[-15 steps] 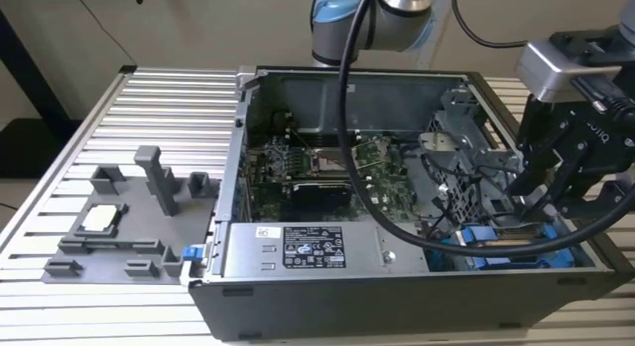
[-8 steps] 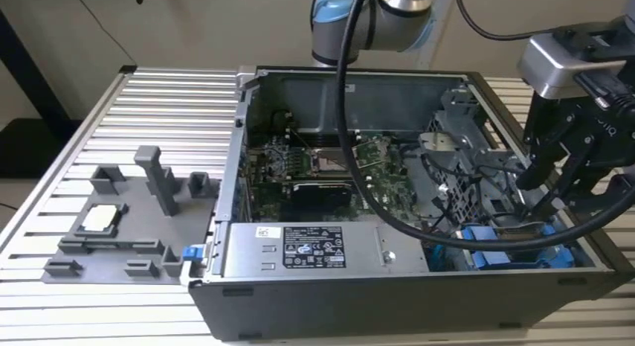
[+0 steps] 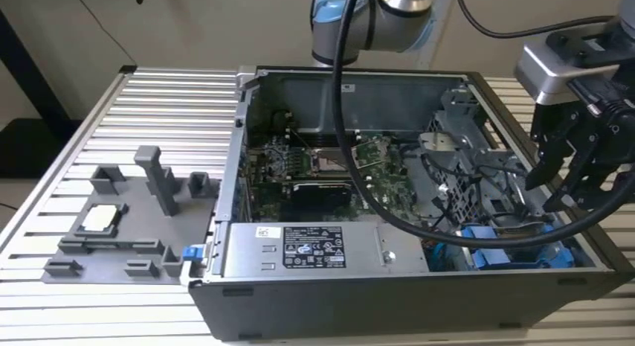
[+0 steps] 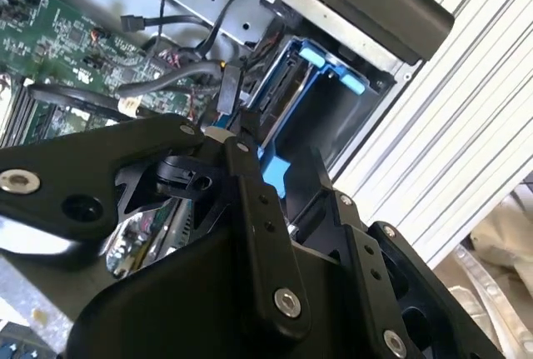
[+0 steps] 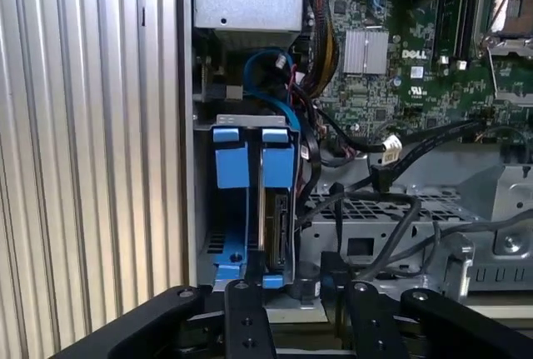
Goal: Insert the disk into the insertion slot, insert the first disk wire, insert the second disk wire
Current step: 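Insert the disk into the insertion slot, then insert the first disk wire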
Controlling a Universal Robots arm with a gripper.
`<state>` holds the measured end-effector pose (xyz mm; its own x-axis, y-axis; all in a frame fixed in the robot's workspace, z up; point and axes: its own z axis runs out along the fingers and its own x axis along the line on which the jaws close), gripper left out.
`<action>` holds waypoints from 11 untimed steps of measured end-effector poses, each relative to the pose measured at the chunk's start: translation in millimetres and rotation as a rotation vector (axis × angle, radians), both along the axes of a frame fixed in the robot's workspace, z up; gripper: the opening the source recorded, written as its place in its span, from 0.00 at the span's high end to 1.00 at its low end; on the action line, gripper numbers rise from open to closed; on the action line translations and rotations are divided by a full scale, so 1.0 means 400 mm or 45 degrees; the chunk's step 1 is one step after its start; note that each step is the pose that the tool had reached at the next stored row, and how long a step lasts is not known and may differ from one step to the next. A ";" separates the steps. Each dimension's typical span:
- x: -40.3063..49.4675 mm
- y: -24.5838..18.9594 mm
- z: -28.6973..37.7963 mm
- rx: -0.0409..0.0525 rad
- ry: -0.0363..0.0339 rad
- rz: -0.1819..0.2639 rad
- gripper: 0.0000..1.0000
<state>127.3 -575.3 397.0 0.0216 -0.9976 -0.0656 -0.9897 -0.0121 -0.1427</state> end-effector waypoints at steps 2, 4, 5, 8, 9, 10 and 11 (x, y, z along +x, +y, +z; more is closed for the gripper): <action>0.000 0.003 0.000 0.001 -0.0079 0.006 0.59; 0.000 0.011 -0.001 0.001 -0.0085 0.019 0.59; 0.000 0.017 -0.001 0.001 -0.0085 0.027 0.59; 0.000 0.028 -0.003 0.001 -0.0126 0.052 0.59; -0.001 0.031 -0.004 0.001 -0.0185 0.061 0.59; 0.000 0.033 -0.006 0.001 -0.0263 0.070 0.59; 0.000 0.035 -0.008 0.001 -0.0341 0.080 0.59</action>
<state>127.2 -561.3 393.6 0.0863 -0.9942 -0.0648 -0.9828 -0.0743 -0.1692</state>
